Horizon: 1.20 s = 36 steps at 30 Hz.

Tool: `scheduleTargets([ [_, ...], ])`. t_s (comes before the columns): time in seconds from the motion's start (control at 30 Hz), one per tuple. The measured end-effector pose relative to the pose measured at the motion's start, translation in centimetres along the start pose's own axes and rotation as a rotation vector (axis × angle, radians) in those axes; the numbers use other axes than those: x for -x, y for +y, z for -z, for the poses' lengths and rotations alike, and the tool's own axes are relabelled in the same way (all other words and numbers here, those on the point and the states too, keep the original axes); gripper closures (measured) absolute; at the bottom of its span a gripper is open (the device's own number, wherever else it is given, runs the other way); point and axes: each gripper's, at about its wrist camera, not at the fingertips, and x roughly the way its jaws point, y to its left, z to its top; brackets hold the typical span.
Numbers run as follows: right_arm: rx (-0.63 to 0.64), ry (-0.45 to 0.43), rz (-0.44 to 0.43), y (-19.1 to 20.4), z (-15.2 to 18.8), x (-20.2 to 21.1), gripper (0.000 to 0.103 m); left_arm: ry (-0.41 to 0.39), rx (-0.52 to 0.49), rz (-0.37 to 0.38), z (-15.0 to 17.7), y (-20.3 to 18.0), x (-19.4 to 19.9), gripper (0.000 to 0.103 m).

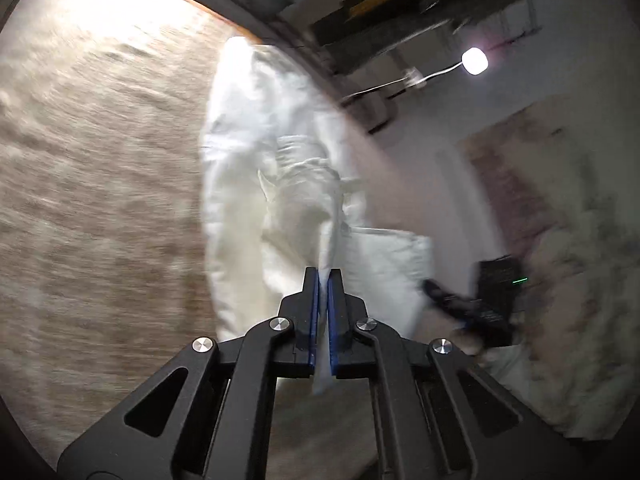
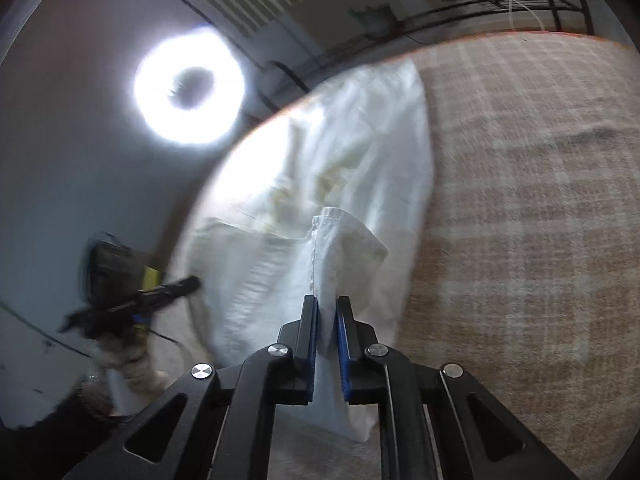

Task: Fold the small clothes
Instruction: 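Lift the hem with both grippers and fold it over toward the collar, then open both grippers and move them to the shirt's collar end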

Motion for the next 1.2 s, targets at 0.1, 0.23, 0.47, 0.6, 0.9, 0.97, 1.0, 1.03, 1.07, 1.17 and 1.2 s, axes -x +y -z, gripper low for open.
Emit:
scheduleTargets([
  [0.1,-0.031,-0.032,-0.133,-1.5,-0.3,0.6,0.096,0.032,0.009,-0.051,-0.8,1.8,-1.1,0.101],
  [0.23,-0.105,0.010,-0.081,-4.7,-0.5,-2.1,0.096,0.042,0.061,-0.157,-0.9,4.8,-2.5,0.101],
  [0.47,0.045,0.076,0.140,-3.1,-0.8,-4.1,0.093,0.033,-0.127,-0.378,-0.8,1.5,-3.0,0.073],
  [0.6,0.107,0.047,0.254,-1.5,-1.3,-2.8,0.079,-0.063,-0.249,-0.467,-1.5,-1.0,-1.7,0.073],
  [0.9,0.228,-0.011,0.317,1.7,-4.0,-1.0,0.076,-0.043,-0.353,-0.487,-7.5,-3.6,-4.1,0.073],
  [0.97,0.224,-0.014,0.304,1.8,-5.4,-1.0,0.076,-0.042,-0.362,-0.499,-9.3,-3.3,-4.4,0.073],
  [1.0,0.222,-0.019,0.307,1.6,-5.9,-0.9,0.075,-0.040,-0.365,-0.509,-10.4,-3.1,-4.7,0.072],
  [1.03,0.219,-0.025,0.309,1.3,-6.9,-0.8,0.073,-0.037,-0.366,-0.515,-11.6,-2.8,-5.1,0.072],
  [1.07,0.216,-0.027,0.308,1.2,-7.2,-0.8,0.072,-0.037,-0.363,-0.518,-12.4,-2.6,-5.4,0.072],
  [1.17,0.196,-0.029,0.292,0.0,-9.7,-1.2,0.068,-0.039,-0.328,-0.518,-15.6,-1.1,-6.5,0.065],
  [1.2,0.191,-0.028,0.286,-0.5,-10.6,-1.4,0.067,-0.041,-0.318,-0.526,-16.9,-0.5,-7.2,0.064],
])
